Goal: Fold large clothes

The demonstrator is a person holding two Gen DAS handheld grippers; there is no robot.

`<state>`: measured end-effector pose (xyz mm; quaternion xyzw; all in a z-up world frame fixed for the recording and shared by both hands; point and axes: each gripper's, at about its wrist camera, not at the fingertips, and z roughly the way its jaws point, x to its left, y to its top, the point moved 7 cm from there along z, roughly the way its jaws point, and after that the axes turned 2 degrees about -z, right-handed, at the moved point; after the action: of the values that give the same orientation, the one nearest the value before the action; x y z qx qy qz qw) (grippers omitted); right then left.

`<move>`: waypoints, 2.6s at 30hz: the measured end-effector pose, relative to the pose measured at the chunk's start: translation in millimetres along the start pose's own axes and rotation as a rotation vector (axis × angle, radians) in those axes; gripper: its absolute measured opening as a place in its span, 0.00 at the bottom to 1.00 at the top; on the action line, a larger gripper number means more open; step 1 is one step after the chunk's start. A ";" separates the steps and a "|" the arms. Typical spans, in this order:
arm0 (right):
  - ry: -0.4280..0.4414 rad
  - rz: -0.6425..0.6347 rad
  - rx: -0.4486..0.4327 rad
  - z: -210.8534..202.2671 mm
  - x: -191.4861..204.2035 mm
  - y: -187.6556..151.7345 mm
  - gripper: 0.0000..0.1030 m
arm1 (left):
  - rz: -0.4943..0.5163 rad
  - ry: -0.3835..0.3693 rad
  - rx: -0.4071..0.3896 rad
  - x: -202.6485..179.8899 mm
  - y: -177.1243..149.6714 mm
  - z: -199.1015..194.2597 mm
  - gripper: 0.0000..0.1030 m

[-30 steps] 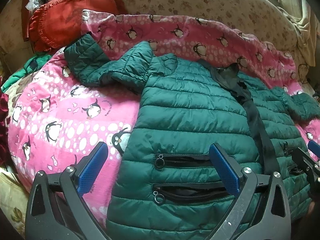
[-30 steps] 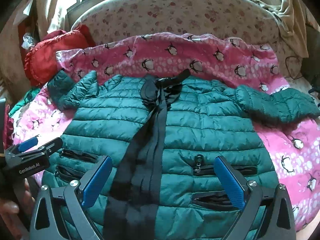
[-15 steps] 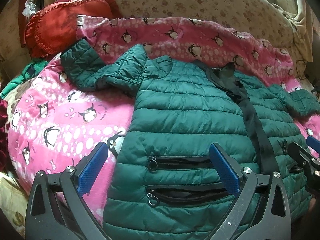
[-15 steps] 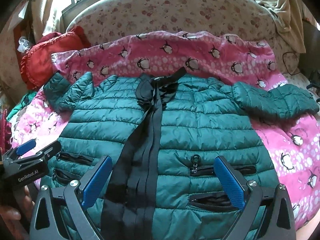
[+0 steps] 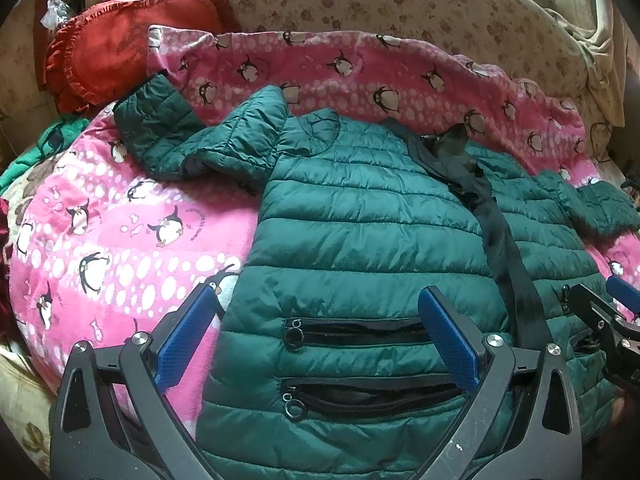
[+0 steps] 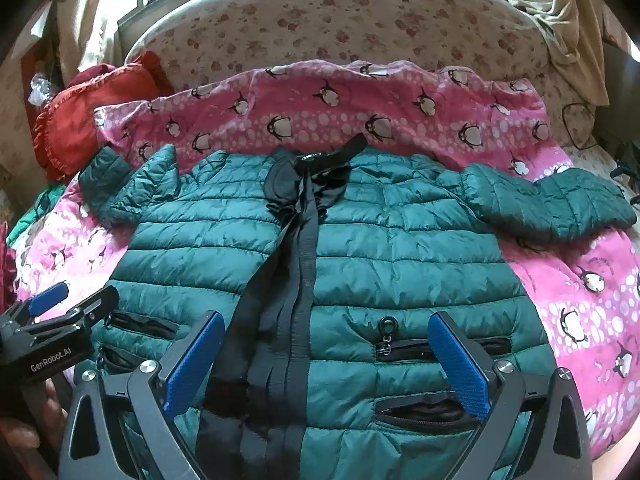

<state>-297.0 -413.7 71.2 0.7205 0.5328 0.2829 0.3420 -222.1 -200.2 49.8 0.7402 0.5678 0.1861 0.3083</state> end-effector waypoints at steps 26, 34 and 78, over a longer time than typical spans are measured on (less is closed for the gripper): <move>-0.003 0.024 0.037 9.8 -0.8 2.0 0.98 | 0.026 0.016 0.002 -6.3 3.7 10.3 0.98; -0.011 0.017 0.034 12.8 -1.0 7.1 0.98 | 0.024 0.026 -0.013 -7.6 11.4 11.7 0.98; 0.012 0.037 0.099 100.5 22.3 67.9 0.98 | -0.039 0.088 0.000 23.1 70.7 73.9 0.98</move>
<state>-174.4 -425.0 65.2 0.7448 0.5346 0.2666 0.2974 -117.9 -208.0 40.6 0.7202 0.5951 0.2124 0.2864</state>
